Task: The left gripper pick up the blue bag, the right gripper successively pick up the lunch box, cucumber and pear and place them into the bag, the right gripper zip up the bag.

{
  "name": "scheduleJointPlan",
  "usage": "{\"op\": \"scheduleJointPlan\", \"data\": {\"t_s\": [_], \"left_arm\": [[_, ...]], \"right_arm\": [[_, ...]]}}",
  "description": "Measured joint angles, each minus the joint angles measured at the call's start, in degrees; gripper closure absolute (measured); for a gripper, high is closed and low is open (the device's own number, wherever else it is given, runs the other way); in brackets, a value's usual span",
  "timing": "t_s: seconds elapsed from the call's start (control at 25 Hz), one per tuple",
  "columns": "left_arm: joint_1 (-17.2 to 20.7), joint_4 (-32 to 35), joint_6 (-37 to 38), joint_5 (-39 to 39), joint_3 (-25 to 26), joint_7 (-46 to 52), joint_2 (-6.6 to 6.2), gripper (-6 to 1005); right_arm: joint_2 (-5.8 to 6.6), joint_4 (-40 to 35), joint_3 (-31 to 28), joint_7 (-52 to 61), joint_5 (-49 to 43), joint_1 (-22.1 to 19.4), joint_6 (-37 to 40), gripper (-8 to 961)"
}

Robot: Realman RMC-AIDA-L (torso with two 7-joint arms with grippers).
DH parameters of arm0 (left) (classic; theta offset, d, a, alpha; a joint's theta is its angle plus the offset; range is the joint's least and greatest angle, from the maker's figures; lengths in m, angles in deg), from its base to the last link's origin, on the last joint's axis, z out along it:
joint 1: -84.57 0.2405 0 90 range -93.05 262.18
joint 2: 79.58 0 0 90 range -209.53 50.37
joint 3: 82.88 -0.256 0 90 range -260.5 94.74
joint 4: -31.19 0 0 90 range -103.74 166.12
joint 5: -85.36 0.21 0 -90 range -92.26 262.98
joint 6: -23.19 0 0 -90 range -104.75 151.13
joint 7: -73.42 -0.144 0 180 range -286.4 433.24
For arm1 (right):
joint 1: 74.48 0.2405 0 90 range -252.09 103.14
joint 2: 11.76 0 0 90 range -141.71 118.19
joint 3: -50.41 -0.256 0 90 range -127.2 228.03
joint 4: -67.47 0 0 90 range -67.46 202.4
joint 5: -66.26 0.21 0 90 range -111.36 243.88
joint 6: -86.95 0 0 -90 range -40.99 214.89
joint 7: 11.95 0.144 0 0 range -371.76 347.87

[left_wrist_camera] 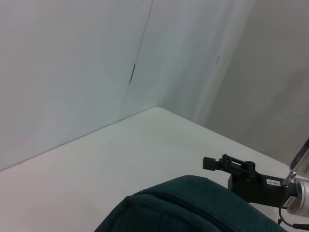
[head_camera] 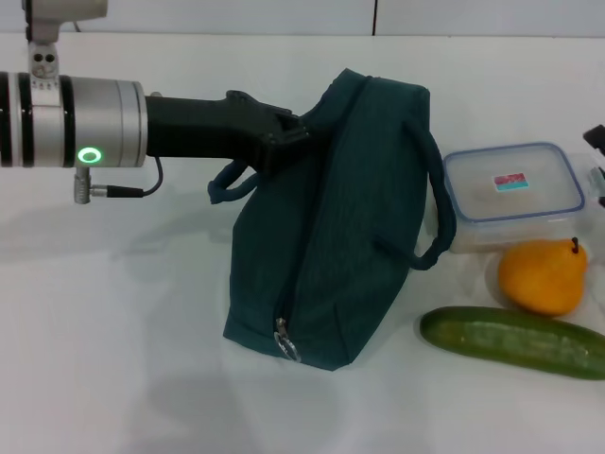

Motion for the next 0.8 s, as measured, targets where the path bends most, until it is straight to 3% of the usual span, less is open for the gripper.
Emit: {"op": "scheduleJointPlan", "data": {"t_s": [0.8], "left_arm": [[-0.05,-1.57,-0.34,-0.12,-0.15,-1.03,0.2,952]], "right_arm": [[0.0,0.61,0.67,5.26,-2.97,1.82,0.47,135]]}}
